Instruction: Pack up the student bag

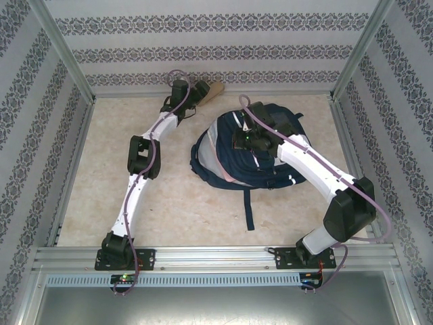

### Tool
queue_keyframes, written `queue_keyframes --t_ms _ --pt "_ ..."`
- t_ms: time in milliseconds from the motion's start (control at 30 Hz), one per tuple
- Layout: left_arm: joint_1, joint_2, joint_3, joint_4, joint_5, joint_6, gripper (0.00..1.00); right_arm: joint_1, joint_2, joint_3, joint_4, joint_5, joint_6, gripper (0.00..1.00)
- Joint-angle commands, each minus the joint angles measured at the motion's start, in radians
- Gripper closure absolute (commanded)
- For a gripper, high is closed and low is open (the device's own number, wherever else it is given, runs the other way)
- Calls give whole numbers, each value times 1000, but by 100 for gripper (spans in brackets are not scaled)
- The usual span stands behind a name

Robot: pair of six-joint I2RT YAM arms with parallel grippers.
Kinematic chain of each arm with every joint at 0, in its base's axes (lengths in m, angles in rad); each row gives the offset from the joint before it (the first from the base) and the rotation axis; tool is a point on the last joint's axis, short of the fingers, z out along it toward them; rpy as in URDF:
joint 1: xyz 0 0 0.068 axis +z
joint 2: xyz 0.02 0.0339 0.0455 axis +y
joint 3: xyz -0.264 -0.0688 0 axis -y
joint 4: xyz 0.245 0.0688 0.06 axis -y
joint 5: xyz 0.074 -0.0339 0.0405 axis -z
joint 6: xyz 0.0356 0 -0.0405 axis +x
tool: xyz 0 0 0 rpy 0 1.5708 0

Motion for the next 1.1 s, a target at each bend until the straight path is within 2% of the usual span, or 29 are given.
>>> queue_keyframes --t_ms 0,200,300,833,900,1067 --pt "18 32 40 6 -34 -96 19 18 -3 17 -43 20 48 100" --pt "27 -12 2 -268 -53 -37 20 6 -6 14 -48 28 41 100" --pt "28 -89 -118 -335 -81 0 20 2 5 24 -44 17 33 100" --pt "25 -655 -1067 -141 -139 90 19 10 41 38 -5 -50 -5 100" --pt "24 -722 -1136 -163 -168 128 18 11 39 34 -1 -56 -8 100" --pt "25 -819 -1161 -294 -243 224 17 20 33 25 9 -62 -6 100"
